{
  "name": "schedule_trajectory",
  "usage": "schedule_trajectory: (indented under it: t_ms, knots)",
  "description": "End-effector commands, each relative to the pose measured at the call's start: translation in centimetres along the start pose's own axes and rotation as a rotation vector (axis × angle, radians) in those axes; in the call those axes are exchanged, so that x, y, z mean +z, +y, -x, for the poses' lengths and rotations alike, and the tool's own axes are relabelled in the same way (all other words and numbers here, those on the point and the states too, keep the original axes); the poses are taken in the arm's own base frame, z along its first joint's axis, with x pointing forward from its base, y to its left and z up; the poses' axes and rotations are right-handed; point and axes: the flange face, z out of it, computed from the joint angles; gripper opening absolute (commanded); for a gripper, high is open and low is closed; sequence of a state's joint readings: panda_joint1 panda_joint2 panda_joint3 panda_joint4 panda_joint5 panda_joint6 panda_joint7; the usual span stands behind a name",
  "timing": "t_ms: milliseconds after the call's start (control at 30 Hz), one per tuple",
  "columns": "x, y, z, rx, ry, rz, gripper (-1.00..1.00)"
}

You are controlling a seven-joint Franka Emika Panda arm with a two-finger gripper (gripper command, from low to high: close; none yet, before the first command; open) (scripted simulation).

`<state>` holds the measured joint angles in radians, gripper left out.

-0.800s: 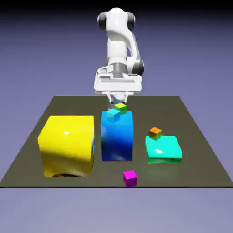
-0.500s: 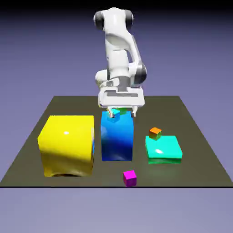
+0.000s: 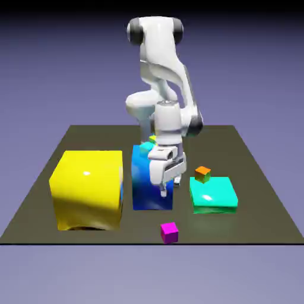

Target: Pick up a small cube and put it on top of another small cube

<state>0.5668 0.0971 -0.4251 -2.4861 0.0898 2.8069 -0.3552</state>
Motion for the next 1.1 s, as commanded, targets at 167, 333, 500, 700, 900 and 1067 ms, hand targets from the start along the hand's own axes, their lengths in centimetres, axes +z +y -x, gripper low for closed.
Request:
schedule_trajectory:
  t_ms: [167,333,500,700,900,1067]
  knots:
    - [4.5,-1.0,-0.6,-0.295,-0.126,0.020,0.00]
    - [7.8,-1.8,-1.1,-0.549,-0.232,0.037,0.00]
    - [10.5,-2.0,-1.2,-0.673,-0.282,0.048,0.00]
    - [15.9,-1.6,0.3,-0.672,-0.283,0.046,-1.00]
    - [8.7,-4.1,-1.0,-0.645,-0.279,0.005,-1.00]
    - [5.8,-11.1,0.8,-0.567,-0.281,-0.112,-1.00]
